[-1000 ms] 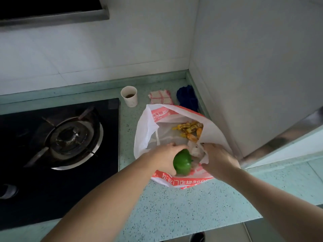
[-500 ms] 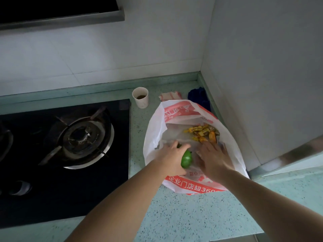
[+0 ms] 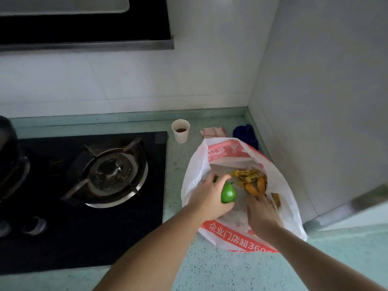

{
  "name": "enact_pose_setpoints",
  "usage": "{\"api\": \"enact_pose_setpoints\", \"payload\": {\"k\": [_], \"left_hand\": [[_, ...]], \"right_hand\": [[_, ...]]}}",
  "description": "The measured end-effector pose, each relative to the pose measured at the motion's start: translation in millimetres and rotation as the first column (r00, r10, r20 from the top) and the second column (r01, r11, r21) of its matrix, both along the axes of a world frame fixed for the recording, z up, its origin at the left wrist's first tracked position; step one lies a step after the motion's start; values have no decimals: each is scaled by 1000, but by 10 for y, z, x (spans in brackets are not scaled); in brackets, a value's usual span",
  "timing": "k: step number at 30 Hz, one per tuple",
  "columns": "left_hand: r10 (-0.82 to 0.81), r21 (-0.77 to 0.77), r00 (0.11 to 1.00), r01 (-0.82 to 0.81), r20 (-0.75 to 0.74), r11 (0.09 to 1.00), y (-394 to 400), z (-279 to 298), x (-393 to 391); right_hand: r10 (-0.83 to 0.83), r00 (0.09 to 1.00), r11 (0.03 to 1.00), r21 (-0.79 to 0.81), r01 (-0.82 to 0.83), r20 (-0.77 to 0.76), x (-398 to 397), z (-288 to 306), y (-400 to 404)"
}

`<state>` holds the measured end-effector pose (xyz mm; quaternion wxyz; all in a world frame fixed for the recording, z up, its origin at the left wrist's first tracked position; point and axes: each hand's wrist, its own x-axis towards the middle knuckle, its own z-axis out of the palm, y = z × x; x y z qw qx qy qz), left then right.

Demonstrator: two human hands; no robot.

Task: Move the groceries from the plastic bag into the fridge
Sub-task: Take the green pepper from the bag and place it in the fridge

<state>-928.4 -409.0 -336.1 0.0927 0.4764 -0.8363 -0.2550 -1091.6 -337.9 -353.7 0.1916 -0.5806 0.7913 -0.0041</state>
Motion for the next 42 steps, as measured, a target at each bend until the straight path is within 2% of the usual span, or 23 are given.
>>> {"api": "enact_pose_setpoints", "payload": {"k": [3,6,11,16,21,27,31,36,42], "left_hand": [[37,-31,991,-41,-127,999,-95,288,67],[39,-51,988,-48,-150,998,-179,626,107],[48,-112,980,-70,-192,991,-220,1231,176],[151,-188,978,-177,-147,966,-31,1750,361],[262,-221,951,-295,-164,930,429,2023,446],[393,-269,915,-403,-92,875,1203,2197,400],[494,-315,867,-488,-64,814,1722,2371,510],[648,-348,758,-628,-72,696,2479,2507,1059],[812,-366,575,-779,-96,509,3732,2590,2075]], "right_hand": [[33,994,989,-144,-18,108,16,348,-117],[70,978,977,-209,-27,199,93,811,-233],[179,965,912,-401,-89,193,214,1501,-334],[238,966,876,-451,-168,103,194,1919,-279],[337,931,817,-535,-215,141,156,2091,-47],[459,854,803,-527,-279,247,89,1878,389],[499,824,793,-524,-310,268,238,1962,689],[636,698,728,-557,-400,330,935,2153,1123],[831,467,540,-641,-545,303,2028,2359,2010]]}}
